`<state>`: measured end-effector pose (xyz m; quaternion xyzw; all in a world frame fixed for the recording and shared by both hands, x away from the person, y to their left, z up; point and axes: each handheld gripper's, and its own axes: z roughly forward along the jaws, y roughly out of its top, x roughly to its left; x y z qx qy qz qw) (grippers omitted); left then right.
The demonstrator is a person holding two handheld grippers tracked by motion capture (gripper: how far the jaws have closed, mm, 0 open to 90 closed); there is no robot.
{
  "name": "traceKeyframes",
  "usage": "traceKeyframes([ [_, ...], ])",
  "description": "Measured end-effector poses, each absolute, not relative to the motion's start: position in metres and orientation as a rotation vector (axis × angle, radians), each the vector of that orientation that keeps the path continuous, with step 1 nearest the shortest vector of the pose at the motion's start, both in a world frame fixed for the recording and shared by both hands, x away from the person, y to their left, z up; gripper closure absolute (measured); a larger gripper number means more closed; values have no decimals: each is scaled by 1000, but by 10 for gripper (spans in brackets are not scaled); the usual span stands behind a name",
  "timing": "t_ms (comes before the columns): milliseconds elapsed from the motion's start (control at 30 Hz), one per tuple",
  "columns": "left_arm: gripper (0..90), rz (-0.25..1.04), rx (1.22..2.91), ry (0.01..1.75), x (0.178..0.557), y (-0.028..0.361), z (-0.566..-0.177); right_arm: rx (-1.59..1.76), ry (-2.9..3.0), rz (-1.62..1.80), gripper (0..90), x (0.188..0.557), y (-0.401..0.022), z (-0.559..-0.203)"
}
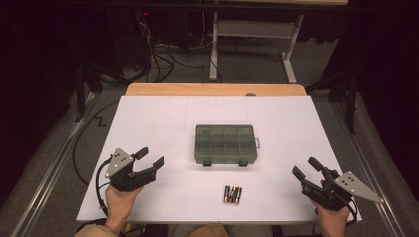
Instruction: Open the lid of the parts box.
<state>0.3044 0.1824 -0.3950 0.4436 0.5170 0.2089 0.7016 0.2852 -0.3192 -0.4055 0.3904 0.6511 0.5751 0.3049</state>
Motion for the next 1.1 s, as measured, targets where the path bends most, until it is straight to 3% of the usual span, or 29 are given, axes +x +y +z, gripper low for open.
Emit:
traceKeyframes([
  [1100,336,433,956,1147,318,178,-382,1031,1721,1531,339,307,-311,-391],
])
